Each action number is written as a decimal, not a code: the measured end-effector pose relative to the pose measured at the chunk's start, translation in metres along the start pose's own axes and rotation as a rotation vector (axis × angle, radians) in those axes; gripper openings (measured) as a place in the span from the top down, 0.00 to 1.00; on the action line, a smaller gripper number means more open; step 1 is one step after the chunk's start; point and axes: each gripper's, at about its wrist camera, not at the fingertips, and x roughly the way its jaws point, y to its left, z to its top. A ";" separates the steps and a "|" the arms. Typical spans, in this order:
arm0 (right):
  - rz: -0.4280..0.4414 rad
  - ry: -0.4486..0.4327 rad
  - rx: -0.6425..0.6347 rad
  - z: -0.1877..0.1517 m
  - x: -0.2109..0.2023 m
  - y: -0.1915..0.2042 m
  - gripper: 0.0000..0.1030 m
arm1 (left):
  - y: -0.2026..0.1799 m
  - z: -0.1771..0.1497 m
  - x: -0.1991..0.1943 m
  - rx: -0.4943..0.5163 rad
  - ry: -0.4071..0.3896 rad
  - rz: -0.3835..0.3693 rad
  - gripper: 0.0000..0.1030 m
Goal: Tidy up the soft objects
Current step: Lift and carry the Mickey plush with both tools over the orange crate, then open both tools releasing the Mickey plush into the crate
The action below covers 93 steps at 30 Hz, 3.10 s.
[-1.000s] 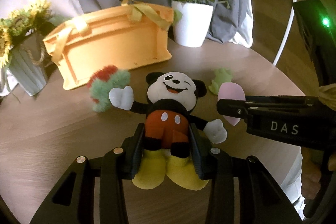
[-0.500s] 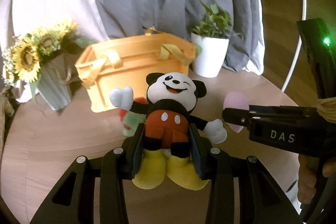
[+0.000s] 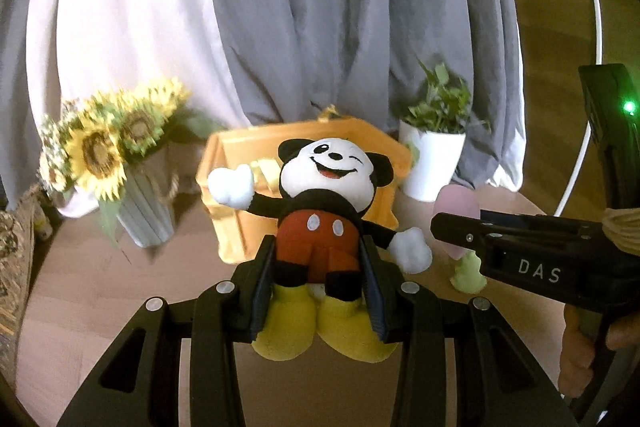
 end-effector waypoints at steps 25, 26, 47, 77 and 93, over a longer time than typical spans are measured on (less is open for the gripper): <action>0.036 -0.212 -0.011 0.066 -0.007 0.032 0.62 | 0.029 0.061 0.002 0.089 -0.166 0.028 0.62; 0.036 -0.217 -0.011 0.070 -0.006 0.033 0.62 | 0.030 0.064 0.005 0.092 -0.169 0.027 0.62; 0.003 -0.290 -0.051 0.131 0.026 0.035 0.62 | 0.044 0.113 0.058 0.174 -0.221 0.030 0.62; -0.146 -0.066 0.013 0.159 0.168 -0.010 0.62 | 0.043 0.108 0.216 0.381 0.050 -0.095 0.61; -0.196 0.062 0.010 0.155 0.207 -0.026 0.62 | 0.039 0.103 0.258 0.450 0.235 -0.155 0.57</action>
